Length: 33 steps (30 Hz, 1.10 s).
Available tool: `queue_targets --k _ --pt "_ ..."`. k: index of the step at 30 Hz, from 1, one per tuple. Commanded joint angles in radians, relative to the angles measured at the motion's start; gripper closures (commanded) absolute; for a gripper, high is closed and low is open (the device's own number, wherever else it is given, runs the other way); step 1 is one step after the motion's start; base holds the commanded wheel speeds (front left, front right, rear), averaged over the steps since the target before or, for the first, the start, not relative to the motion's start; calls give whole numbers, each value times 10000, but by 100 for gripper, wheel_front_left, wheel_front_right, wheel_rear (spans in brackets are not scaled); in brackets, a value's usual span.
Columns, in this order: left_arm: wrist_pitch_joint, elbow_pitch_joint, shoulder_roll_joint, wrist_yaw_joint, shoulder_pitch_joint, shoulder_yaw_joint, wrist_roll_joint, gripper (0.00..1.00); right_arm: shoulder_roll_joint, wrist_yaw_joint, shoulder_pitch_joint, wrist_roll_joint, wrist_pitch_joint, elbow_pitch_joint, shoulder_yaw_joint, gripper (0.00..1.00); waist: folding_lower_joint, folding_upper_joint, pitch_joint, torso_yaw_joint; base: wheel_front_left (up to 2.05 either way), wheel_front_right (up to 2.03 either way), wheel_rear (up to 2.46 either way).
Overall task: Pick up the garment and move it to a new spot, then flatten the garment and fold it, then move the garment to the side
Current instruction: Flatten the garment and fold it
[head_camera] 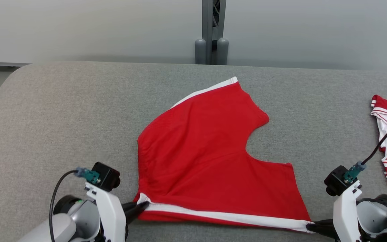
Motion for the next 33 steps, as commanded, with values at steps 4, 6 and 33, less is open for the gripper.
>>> queue_targets --k 4,6,33 --pt "85 -742 447 359 592 254 -501 100 -243 -6 362 165 127 -202 -187 100 0 0 -45 -74 0 0 0" --pt "89 -1059 610 518 789 279 -575 100 -343 -6 483 229 203 -303 -261 100 0 0 -31 -77 0 0 0" --pt "-1117 -1965 65 1109 993 1328 -1427 100 -736 -5 229 457 -434 -1098 -2440 100 0 0 225 663 0 0 0"
